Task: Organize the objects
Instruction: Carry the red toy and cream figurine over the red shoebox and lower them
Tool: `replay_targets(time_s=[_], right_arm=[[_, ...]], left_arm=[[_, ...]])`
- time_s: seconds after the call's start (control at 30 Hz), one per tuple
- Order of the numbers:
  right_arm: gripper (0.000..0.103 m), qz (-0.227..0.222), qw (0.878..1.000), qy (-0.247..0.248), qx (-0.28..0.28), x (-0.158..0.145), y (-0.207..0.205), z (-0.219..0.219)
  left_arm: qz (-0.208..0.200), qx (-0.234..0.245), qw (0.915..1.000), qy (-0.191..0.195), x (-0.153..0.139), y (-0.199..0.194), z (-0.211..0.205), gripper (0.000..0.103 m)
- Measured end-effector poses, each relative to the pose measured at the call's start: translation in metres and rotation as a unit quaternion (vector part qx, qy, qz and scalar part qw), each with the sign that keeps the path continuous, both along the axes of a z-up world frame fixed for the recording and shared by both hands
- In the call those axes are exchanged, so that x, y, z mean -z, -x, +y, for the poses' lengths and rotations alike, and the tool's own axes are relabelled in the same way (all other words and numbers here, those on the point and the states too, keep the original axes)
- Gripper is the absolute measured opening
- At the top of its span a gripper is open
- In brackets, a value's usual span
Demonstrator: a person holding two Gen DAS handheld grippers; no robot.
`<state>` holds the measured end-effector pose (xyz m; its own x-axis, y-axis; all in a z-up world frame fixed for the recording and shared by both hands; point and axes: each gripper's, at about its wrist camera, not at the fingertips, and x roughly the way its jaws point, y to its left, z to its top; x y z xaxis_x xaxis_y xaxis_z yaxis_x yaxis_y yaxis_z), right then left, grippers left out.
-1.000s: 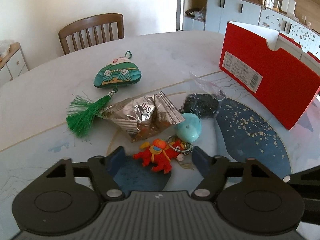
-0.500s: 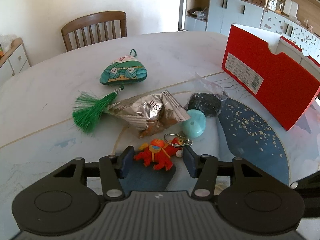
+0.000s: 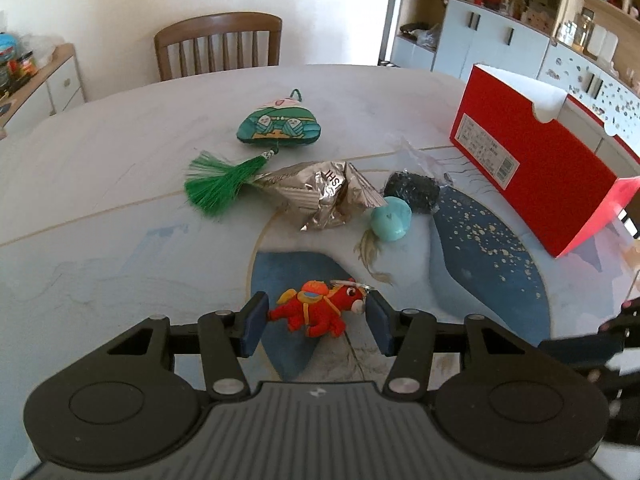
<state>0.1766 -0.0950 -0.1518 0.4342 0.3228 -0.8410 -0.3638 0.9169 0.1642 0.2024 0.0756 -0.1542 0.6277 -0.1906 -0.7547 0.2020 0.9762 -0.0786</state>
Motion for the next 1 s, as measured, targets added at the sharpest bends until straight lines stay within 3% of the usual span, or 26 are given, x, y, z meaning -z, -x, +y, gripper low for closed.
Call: replay_targets(time_s=[0.43, 1.0], right_arm=[[0.019, -0.038, 0.998, -0.039, 0.035, -0.047, 0.007, -0.056], [0.019, -0.135, 0.987, -0.058, 0.07, -0.119, 0.002, -0.154]], left_arm=[[-0.016, -0.001, 0.9993, 0.034, -0.044, 0.033, -0.021, 0.052], [-0.065, 0.037, 0.9957, 0.055, -0.122, 0.034, -0.113, 0.052]])
